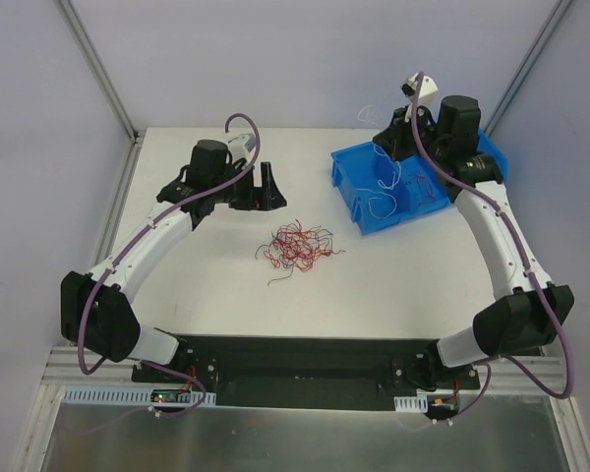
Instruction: Untangle the cables
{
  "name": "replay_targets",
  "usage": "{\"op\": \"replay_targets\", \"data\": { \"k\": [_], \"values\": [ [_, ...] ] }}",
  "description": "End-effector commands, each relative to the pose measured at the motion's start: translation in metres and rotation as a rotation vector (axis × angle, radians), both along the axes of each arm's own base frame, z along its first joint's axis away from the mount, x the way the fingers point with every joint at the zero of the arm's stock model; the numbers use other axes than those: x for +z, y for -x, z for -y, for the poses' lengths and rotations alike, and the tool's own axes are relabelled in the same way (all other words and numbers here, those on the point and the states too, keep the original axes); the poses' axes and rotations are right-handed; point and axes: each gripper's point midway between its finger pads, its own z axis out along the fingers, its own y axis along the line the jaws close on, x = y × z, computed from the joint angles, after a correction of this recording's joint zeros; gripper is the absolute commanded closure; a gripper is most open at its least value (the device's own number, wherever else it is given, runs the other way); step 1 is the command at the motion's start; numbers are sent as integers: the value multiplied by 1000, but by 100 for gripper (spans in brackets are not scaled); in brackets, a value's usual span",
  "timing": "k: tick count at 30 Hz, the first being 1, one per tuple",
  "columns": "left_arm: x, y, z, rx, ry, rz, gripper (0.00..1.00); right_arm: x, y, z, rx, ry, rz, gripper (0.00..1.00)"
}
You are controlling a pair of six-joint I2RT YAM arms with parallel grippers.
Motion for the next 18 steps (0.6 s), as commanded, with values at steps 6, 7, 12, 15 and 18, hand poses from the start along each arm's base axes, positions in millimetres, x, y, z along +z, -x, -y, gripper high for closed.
{"op": "replay_targets", "data": {
  "k": [6,7,12,15,18],
  "values": [
    [8,8,7,-65,32,24,18,-69,-36,18,27,115,-35,100],
    [9,9,6,-63,33,25,18,-77,-39,19,29,114,-49,100],
    [12,11,6,-59,42,30,18,-123,-49,21,11,117,-153,100],
    [14,12,4,-52,42,39,18,-147,-53,23,-22,111,-217,100],
    [17,14,5,-53,53,43,18,-171,-62,25,-42,123,-254,100]
  ]
}}
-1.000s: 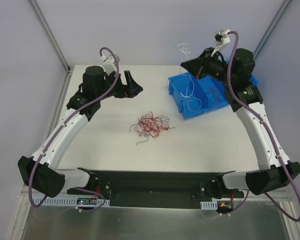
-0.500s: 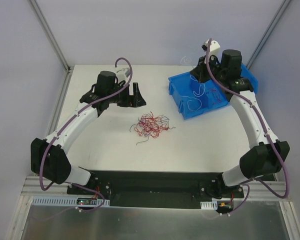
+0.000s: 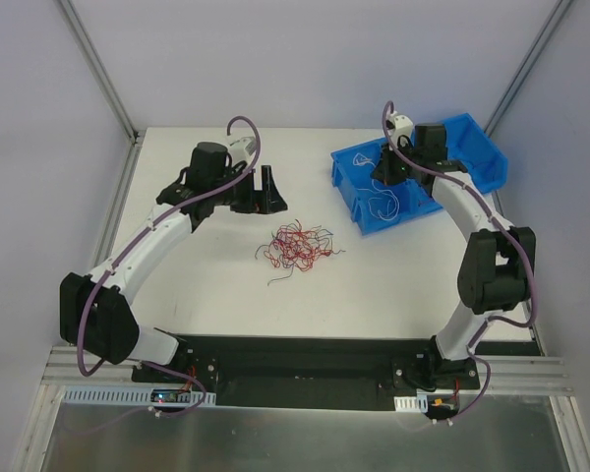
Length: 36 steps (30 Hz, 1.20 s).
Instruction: Untangle the cables
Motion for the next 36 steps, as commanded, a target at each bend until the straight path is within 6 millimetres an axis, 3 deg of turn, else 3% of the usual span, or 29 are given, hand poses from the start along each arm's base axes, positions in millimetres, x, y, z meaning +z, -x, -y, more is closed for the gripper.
{"op": "replay_targets", "data": {
  "k": [1,6,10,13,17,21,26,29,31,36],
  "values": [
    [21,5,1,-13,44,63,18,-10,-22,1,-30,5,23,99],
    [26,8,1,-9,59,81,18,-38,-42,11,-104,61,-51,100],
    [24,8,2,-7,66,75,18,-43,-57,19,-198,95,-96,99],
    [20,6,3,-10,67,60,18,-34,-59,29,-270,138,-112,75],
    [20,7,3,-14,68,65,18,-12,-45,32,-298,136,-88,55],
    [18,4,0,2,47,81,18,18,-3,29,-313,132,-71,51],
    [10,1,0,6,36,61,18,23,78,-19,-225,15,-17,50],
    [0,-1,2,11,33,27,19,12,121,-57,-158,-62,-3,50],
    [-8,-2,3,10,28,3,20,6,137,-81,-166,-133,-28,51],
    [-17,-2,2,34,26,-34,23,0,144,-146,-37,-203,5,53]
  ]
}}
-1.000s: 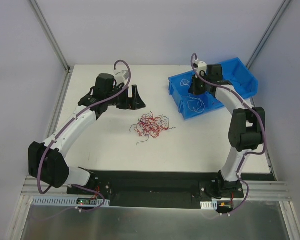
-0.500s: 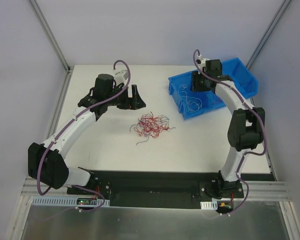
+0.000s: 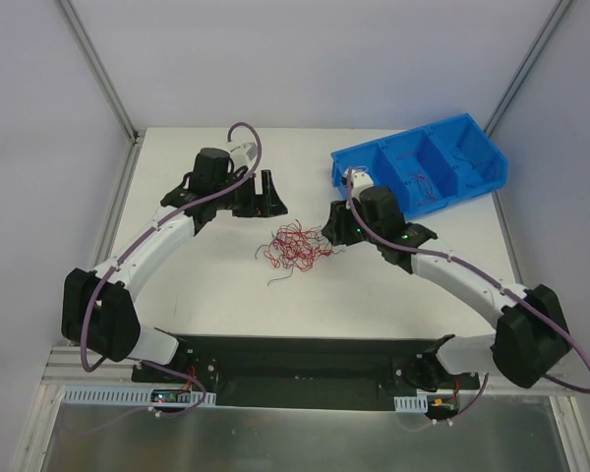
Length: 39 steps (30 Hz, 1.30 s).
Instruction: Untangle the cables
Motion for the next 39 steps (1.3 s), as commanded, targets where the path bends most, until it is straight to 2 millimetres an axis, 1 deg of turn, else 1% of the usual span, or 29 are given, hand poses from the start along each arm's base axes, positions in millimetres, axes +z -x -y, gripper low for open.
{"op": "replay_targets", "data": {
  "k": [1,2,3,4,5,6,7,8,9,11,13,14,15,17,19,23,24,25,28,29,30,32,33,34,36,37,39],
  "values": [
    [-4,0,-1,32,20,-26,24,8,-19,-56,25,-103,69,53],
    [-6,2,-1,51,30,-50,25,-6,-23,-67,40,-88,35,53],
    [-6,5,-2,72,44,-70,26,-16,-30,-74,32,-83,12,54],
    [-6,7,-2,87,67,-96,25,-20,-40,-78,5,-72,-2,55],
    [-7,11,-2,91,82,-115,25,-34,-45,-79,-12,-42,-35,56],
    [-8,13,-2,95,93,-127,25,-42,-49,-83,-13,-20,-53,57],
    [-9,16,-2,95,100,-138,24,-43,-53,-90,-8,-24,-56,57],
    [-11,18,-1,81,105,-147,23,-49,-54,-96,1,-29,-66,57],
    [-15,19,1,69,104,-160,21,-51,-56,-100,1,-41,-61,57],
    [-30,19,1,68,86,-194,18,-61,-62,-102,-12,-24,-59,58],
    [-43,18,-3,101,68,-228,17,-67,-65,-103,-7,5,-55,59],
    [-49,17,-4,111,59,-240,17,-70,-73,-98,-39,32,-40,59],
    [-54,18,-4,121,56,-252,17,-73,-75,-97,-51,53,-44,59],
    [-62,16,-6,134,44,-265,17,-75,-80,-95,-65,77,-39,61],
    [-72,16,-7,144,31,-284,17,-78,-84,-98,-59,83,-41,66],
    [-88,17,-7,164,14,-330,17,-78,-85,-103,-42,84,-42,85],
    [-92,18,-9,178,9,-337,13,-75,-86,-104,-35,80,-38,89],
    [-96,18,-10,196,3,-338,12,-73,-85,-105,-31,76,-37,92],
    [-100,21,-15,233,0,-333,11,-63,-85,-105,-21,67,-17,92],
    [-102,23,-16,238,2,-336,11,-62,-85,-104,-26,68,-12,91],
    [-102,25,-17,241,4,-335,11,-63,-86,-103,-30,73,-11,89],
    [-102,27,-17,240,5,-332,11,-68,-85,-103,-22,82,-21,78],
    [-103,30,-17,237,4,-333,11,-71,-84,-105,-13,81,-27,75],
    [-103,31,-17,233,4,-333,11,-75,-84,-107,-1,88,-33,74],
    [-104,36,-16,219,9,-340,11,-82,-84,-107,2,99,-48,74],
    [-104,39,-15,208,14,-346,11,-84,-82,-108,9,99,-53,76],
    [-103,43,-13,199,13,-336,11,-80,-83,-108,5,93,-47,84]
  ]
}}
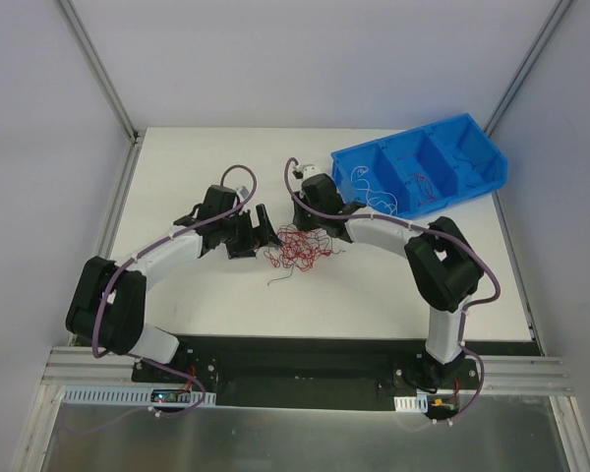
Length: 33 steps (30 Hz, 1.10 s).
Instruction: Untangle the cables
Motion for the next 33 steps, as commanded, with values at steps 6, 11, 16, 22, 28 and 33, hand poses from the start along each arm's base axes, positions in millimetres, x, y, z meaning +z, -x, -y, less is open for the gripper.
{"op": "replay_targets", "data": {
  "k": [6,11,16,22,28,33],
  "values": [
    [19,-2,10,5,26,59,3,66,7,-23,75,-135,74,100],
    [8,-12,7,73,-14,-4,1,155,45,-19,74,-341,170,100],
    [-13,-20,15,65,-23,-81,1,232,83,-28,143,-561,188,100],
    [-35,-21,31,25,10,-188,1,322,111,-27,240,-747,234,100],
    [-49,-12,13,69,-49,-195,3,407,129,-13,311,-762,349,100],
    [-44,-2,7,97,-35,-197,3,467,131,20,271,-677,523,100]
  ]
}}
